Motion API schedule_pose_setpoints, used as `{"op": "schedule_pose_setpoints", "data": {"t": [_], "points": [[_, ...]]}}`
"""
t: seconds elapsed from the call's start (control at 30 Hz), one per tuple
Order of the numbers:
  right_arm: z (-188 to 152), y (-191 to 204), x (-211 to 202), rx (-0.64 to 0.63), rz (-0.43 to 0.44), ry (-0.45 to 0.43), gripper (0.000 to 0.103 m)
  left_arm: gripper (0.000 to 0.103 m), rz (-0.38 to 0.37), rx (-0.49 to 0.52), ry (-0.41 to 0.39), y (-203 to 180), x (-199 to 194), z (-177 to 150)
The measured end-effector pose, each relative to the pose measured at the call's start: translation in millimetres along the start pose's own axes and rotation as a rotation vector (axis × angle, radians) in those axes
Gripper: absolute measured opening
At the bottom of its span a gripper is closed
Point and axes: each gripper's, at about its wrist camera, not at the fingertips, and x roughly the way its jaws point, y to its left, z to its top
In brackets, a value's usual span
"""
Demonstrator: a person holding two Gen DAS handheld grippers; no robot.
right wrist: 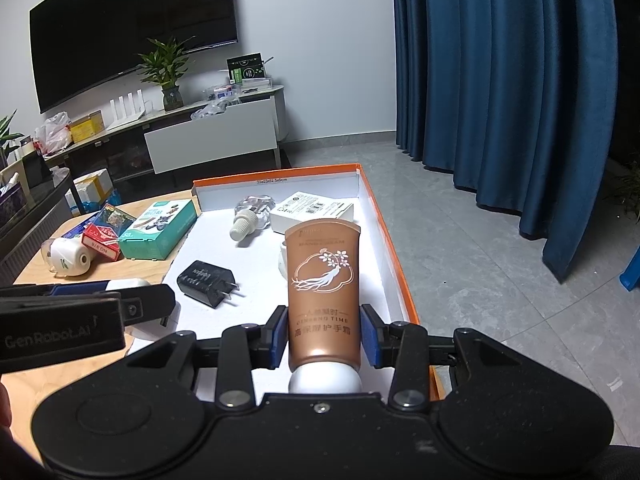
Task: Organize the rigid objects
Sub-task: 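Hold the white adapter with the left tool while the right tool holds the brown tube above the box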
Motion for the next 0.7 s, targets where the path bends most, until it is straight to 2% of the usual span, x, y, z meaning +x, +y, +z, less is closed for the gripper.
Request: {"op": "schedule_pose_setpoints", "data": {"t": [0.7], "points": [[1.6,6.2,3.0,-0.015,0.023,0.008,0.047,0.059,0.0,-0.003,0.001,2.2,1.1,0.5]]}}
